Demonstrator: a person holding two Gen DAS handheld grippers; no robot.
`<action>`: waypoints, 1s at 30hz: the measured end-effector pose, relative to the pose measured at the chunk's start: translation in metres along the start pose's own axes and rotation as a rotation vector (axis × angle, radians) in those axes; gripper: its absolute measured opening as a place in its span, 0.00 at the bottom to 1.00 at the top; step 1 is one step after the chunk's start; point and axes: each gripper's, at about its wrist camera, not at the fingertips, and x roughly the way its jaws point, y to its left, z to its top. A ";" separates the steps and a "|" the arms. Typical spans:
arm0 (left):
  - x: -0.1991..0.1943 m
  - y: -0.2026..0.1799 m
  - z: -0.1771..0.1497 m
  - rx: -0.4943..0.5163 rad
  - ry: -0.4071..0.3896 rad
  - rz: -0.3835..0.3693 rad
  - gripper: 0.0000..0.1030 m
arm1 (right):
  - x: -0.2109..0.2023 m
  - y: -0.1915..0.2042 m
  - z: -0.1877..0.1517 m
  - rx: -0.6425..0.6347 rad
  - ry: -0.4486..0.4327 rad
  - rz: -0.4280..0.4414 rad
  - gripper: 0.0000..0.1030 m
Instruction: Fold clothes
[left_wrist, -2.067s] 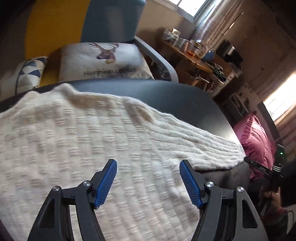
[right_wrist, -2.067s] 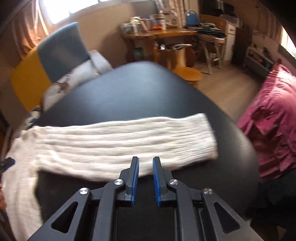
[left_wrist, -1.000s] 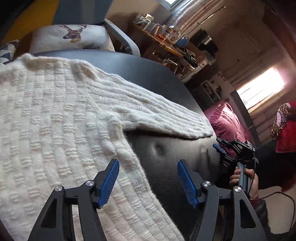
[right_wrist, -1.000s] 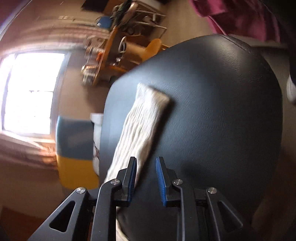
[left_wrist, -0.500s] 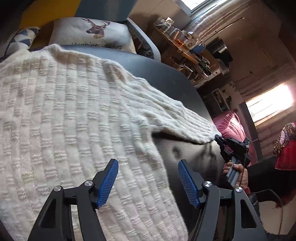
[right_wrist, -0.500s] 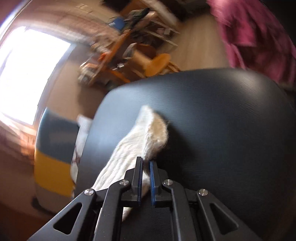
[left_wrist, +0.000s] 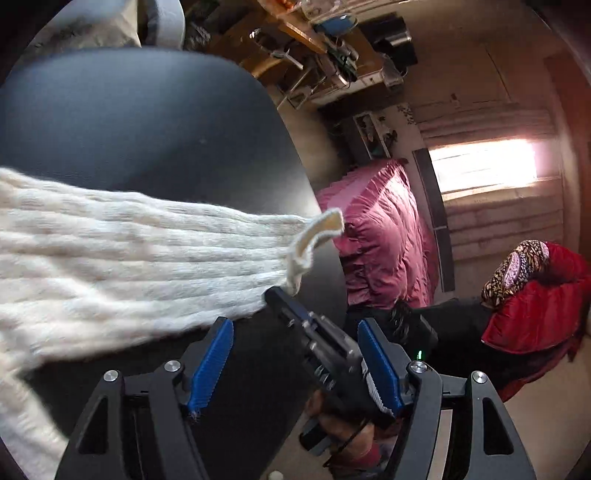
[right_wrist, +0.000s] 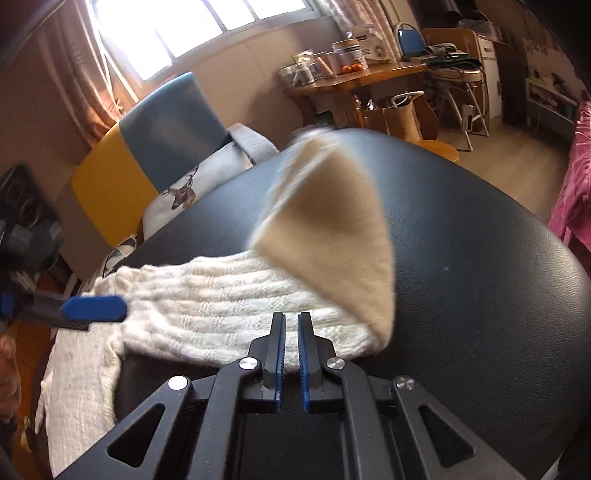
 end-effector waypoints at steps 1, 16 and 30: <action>0.008 -0.003 0.006 0.010 0.004 0.032 0.69 | -0.002 -0.002 -0.001 0.013 -0.001 0.007 0.05; 0.023 0.013 0.007 0.004 0.021 0.113 0.70 | -0.035 -0.120 -0.010 0.602 -0.055 0.042 0.32; -0.042 0.011 0.000 -0.022 -0.016 0.012 0.71 | 0.015 0.068 0.003 -0.244 -0.033 -0.128 0.05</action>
